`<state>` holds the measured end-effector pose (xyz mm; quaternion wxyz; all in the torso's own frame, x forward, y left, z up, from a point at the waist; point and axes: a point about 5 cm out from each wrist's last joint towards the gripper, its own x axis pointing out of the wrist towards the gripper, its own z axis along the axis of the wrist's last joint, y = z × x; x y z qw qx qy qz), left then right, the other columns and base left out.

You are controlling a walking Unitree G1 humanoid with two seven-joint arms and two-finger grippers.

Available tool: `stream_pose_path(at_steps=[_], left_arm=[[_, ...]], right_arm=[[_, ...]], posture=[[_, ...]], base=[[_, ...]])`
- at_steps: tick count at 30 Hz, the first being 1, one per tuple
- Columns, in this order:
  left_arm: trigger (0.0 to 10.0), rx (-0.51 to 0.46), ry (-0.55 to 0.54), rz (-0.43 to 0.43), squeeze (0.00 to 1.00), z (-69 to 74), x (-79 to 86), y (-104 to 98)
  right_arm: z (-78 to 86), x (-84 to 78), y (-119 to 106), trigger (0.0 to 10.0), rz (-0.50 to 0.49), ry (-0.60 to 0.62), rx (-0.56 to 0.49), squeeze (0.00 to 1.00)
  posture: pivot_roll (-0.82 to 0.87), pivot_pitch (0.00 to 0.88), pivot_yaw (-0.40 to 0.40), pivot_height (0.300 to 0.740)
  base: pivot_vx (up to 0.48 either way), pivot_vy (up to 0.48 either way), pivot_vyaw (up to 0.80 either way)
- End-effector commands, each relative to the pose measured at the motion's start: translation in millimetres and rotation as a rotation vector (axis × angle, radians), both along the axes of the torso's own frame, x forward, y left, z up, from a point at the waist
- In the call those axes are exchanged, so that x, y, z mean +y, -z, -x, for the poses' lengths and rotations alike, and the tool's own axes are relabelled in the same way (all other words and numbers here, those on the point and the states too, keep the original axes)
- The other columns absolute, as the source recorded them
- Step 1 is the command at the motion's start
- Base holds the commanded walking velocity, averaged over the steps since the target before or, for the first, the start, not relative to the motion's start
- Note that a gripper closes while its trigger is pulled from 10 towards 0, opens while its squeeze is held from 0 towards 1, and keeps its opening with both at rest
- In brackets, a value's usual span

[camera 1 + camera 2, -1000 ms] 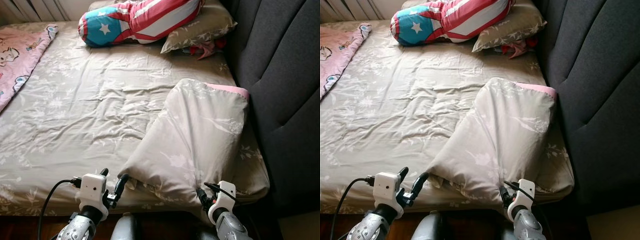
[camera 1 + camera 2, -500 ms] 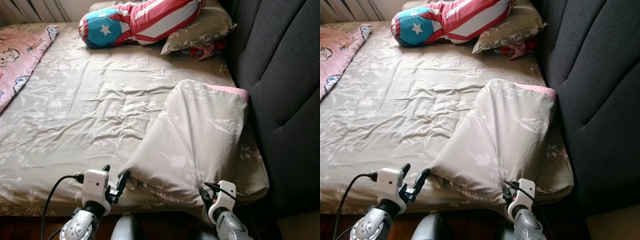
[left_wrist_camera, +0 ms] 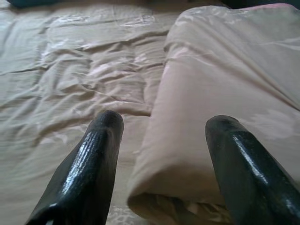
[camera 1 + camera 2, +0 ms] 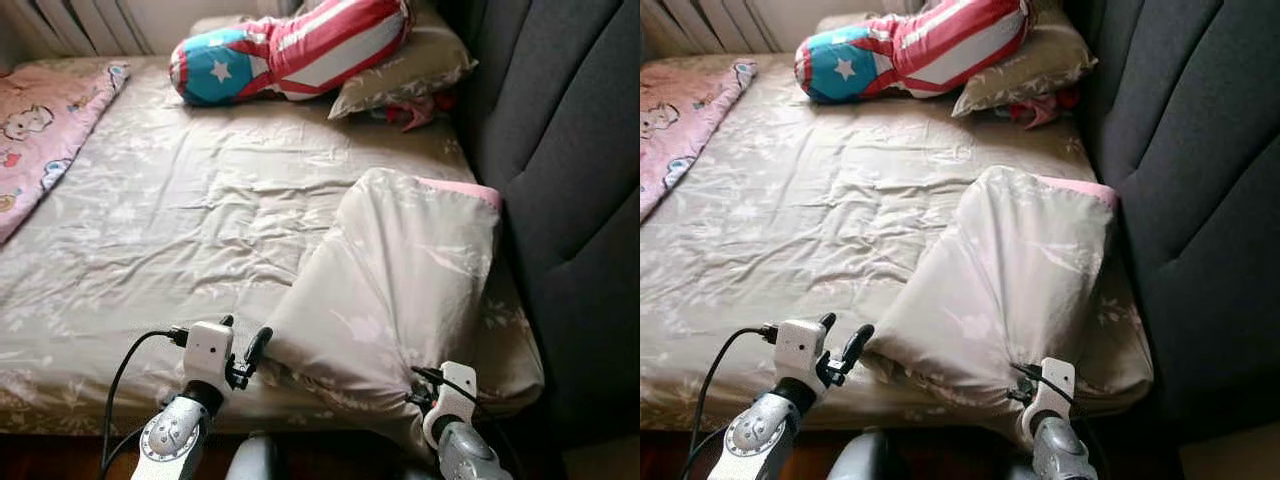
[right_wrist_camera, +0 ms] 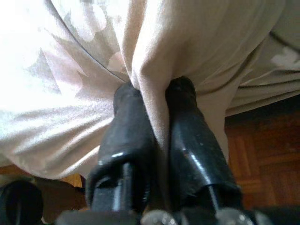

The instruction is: Clean up the room

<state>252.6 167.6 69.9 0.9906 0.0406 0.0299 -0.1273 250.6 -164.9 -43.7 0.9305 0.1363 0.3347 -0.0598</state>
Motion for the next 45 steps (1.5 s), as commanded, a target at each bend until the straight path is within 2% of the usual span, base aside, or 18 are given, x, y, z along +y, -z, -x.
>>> stream_pose_path(at_steps=[1,5,13,14,15,16,21,24,25,26,27,28,31,32,36,37,38,45], left_arm=[[10.0,0.008,-0.020,-0.015,0.00,0.2,5.1,3.9],[10.0,0.001,-0.025,-0.014,0.00,-4.5,6.2,4.4],[10.0,-0.009,-0.027,-0.015,0.00,-13.5,5.7,5.2],[10.0,-0.009,-0.027,-0.015,0.00,-13.5,5.7,5.2],[10.0,-0.012,-0.028,-0.015,0.00,-14.9,5.8,5.2],[10.0,-0.014,-0.028,-0.014,0.00,-15.5,6.0,5.5],[10.0,-0.013,-0.028,-0.013,0.00,-15.5,5.5,7.6],[10.0,-0.009,-0.025,-0.014,0.00,-14.3,5.3,9.7],[10.0,-0.007,-0.025,-0.016,0.00,-14.2,5.7,10.1],[10.0,-0.006,-0.024,-0.017,0.00,-14.1,6.0,10.4],[10.0,-0.005,-0.024,-0.018,0.00,-14.1,6.3,10.7],[10.0,-0.003,-0.025,-0.020,0.00,-14.2,7.0,11.4],[10.0,-0.001,-0.029,-0.019,0.00,-14.8,7.6,11.9],[10.0,0.002,-0.034,-0.011,0.00,-15.2,8.0,12.7],[10.0,0.026,-0.112,0.080,0.00,-17.9,13.5,16.0],[10.0,0.048,-0.134,0.106,0.00,-17.9,15.8,20.0],[10.0,0.058,-0.140,0.111,0.00,-17.7,16.7,21.9],[10.0,0.149,-0.206,0.151,0.00,-10.4,26.6,43.8]], right_arm=[[-1.5,-22.9,-3.2,0.0,0.041,0.097,0.003,0.00],[-19.6,-51.1,-24.3,0.0,0.137,0.150,-0.077,0.00],[-41.8,-148.5,-90.1,0.0,0.385,0.335,-0.205,0.00],[-41.8,-148.5,-90.1,0.0,0.385,0.335,-0.205,0.00],[-42.9,-176.9,-114.6,0.0,0.464,0.399,-0.246,0.00],[-43.3,-187.7,-125.9,0.0,0.503,0.419,-0.265,0.00],[-42.3,-198.3,-135.9,0.0,0.556,0.418,-0.274,0.00],[-41.2,-187.1,-121.5,0.0,0.537,0.354,-0.230,0.00],[-41.3,-182.5,-117.5,4.2,0.532,0.345,-0.230,0.00],[-41.2,-179.5,-115.0,4.2,0.529,0.340,-0.230,0.00],[-41.2,-176.6,-112.5,5.8,0.524,0.334,-0.229,0.00],[-40.2,-168.4,-103.8,10.0,0.510,0.314,-0.210,0.00],[-39.1,-158.3,-94.9,10.0,0.468,0.304,-0.211,0.00],[-39.4,-154.8,-93.3,10.0,0.454,0.300,-0.223,1.00],[-47.2,-135.4,-91.6,10.0,0.429,0.190,-0.278,1.00],[-48.9,-124.3,-87.5,10.0,0.397,0.139,-0.287,0.07],[-49.1,-120.4,-85.6,10.0,0.390,0.123,-0.288,0.00],[-21.3,-76.0,-37.4,10.0,0.272,0.015,-0.178,0.00]], posture=[[0.03,0.080,0.036,0.665],[0.02,0.076,0.041,0.665],[0.00,0.068,0.048,0.665],[0.00,0.068,0.048,0.665],[-0.01,0.065,0.046,0.665],[-0.01,0.063,0.044,0.665],[-0.01,0.066,0.047,0.665],[-0.01,0.066,0.050,0.665],[-0.01,0.065,0.052,0.665],[-0.01,0.065,0.052,0.665],[-0.01,0.064,0.053,0.665],[-0.01,0.064,0.053,0.665],[0.00,0.061,0.055,0.665],[0.00,0.058,0.057,0.665],[0.00,0.055,0.057,0.665],[0.00,0.050,0.053,0.665],[-0.01,0.050,0.053,0.665],[-0.01,0.040,0.046,0.665]], base=[[0.000,0.000,0.00],[0.000,0.000,0.00],[0.000,0.000,0.00],[0.000,0.000,0.00],[0.000,0.000,0.00],[0.000,0.000,0.00],[0.000,0.000,0.00],[0.000,0.000,0.00],[0.000,0.000,0.00],[0.000,0.000,0.00],[0.000,0.000,0.00],[0.000,0.000,0.00],[0.000,0.000,0.00],[0.000,0.000,0.00],[0.000,0.000,0.00],[0.000,0.000,0.00],[0.000,0.000,0.00],[0.000,0.000,0.00]])
